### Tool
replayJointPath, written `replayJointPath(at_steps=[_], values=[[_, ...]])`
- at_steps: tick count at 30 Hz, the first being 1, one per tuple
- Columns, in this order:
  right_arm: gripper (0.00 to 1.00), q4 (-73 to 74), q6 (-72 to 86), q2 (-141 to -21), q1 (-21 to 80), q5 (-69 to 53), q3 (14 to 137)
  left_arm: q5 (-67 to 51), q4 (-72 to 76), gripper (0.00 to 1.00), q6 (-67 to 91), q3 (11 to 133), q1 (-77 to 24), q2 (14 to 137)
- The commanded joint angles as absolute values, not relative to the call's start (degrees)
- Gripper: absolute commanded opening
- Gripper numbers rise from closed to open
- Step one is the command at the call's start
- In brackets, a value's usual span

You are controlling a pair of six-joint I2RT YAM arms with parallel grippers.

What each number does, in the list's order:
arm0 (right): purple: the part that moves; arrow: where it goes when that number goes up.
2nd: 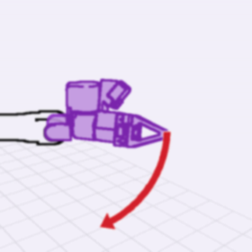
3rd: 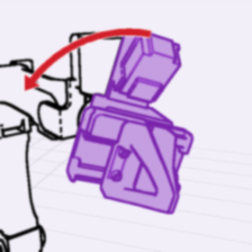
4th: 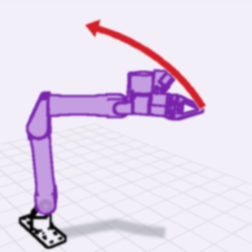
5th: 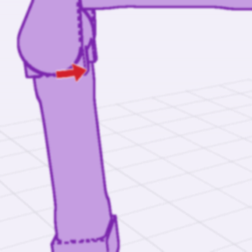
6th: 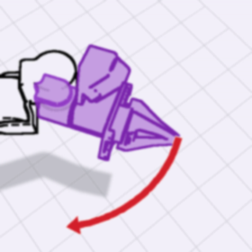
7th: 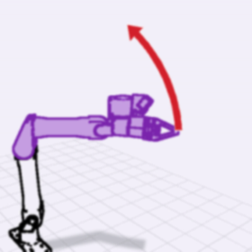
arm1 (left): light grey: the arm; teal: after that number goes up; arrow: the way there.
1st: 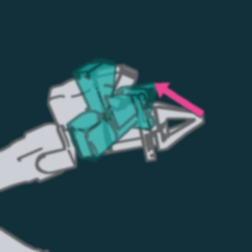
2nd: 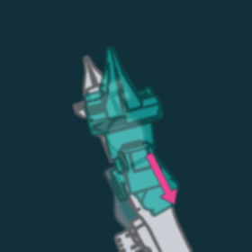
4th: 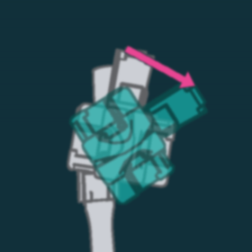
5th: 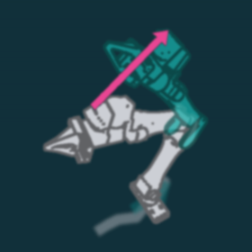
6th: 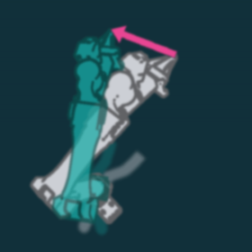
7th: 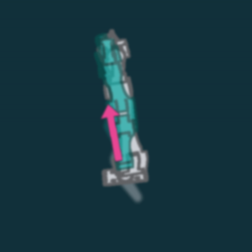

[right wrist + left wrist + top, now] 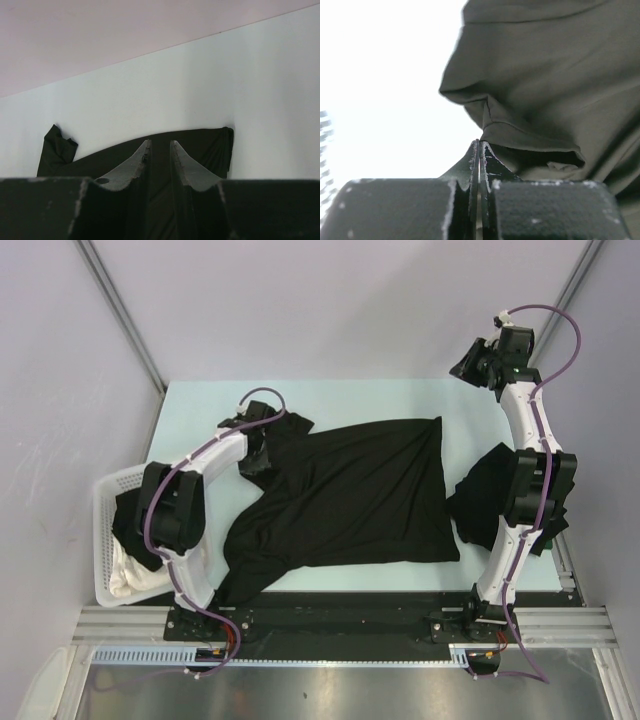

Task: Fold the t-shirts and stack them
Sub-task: Flatten the tshirt out

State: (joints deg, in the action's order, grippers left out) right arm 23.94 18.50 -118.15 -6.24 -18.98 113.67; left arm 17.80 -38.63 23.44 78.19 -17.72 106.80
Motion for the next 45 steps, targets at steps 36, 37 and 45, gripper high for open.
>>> replayJointPath(at_steps=[36,37,45], values=[[0.25,21.53,19.86,-116.54,-6.86,-21.71,113.82,28.74,-49.75,0.20,11.25,111.44,-6.59,118.13],[0.25,21.45,19.86,-116.63,-6.86,-21.71,113.73,28.74,-49.75,0.21,11.25,113.27,-6.50,118.13],[0.26,21.36,19.95,-116.11,-6.86,-22.06,112.41,15.57,-42.99,0.26,13.01,119.35,-7.20,123.83]])
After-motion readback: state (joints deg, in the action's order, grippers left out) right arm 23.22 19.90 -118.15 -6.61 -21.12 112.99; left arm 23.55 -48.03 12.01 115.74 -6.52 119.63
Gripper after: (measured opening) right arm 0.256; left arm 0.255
